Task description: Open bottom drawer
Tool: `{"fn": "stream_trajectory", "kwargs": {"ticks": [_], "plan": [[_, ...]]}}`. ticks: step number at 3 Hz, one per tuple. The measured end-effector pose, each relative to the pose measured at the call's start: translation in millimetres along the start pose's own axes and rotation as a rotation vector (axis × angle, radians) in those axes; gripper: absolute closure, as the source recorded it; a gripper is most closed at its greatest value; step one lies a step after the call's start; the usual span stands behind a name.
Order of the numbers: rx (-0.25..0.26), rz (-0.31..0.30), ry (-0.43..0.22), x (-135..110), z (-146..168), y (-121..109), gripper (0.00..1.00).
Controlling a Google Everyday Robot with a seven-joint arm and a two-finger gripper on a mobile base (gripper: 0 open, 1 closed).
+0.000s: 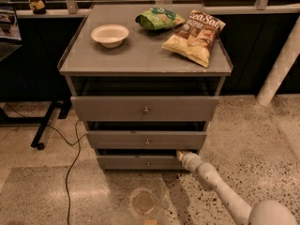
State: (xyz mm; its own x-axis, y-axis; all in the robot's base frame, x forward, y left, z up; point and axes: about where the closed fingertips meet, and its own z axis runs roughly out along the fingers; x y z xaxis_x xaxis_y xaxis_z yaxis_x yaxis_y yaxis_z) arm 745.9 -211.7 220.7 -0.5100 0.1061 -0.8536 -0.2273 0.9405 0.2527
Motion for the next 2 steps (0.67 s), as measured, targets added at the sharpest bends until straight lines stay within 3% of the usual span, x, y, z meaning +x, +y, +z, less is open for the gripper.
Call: {"fn": "stream_trajectory", "kwargs": {"ticks": [2], "plan": [[0.049, 0.032, 0.033, 12.2, 23.3, -12.4, 1.0]]}}
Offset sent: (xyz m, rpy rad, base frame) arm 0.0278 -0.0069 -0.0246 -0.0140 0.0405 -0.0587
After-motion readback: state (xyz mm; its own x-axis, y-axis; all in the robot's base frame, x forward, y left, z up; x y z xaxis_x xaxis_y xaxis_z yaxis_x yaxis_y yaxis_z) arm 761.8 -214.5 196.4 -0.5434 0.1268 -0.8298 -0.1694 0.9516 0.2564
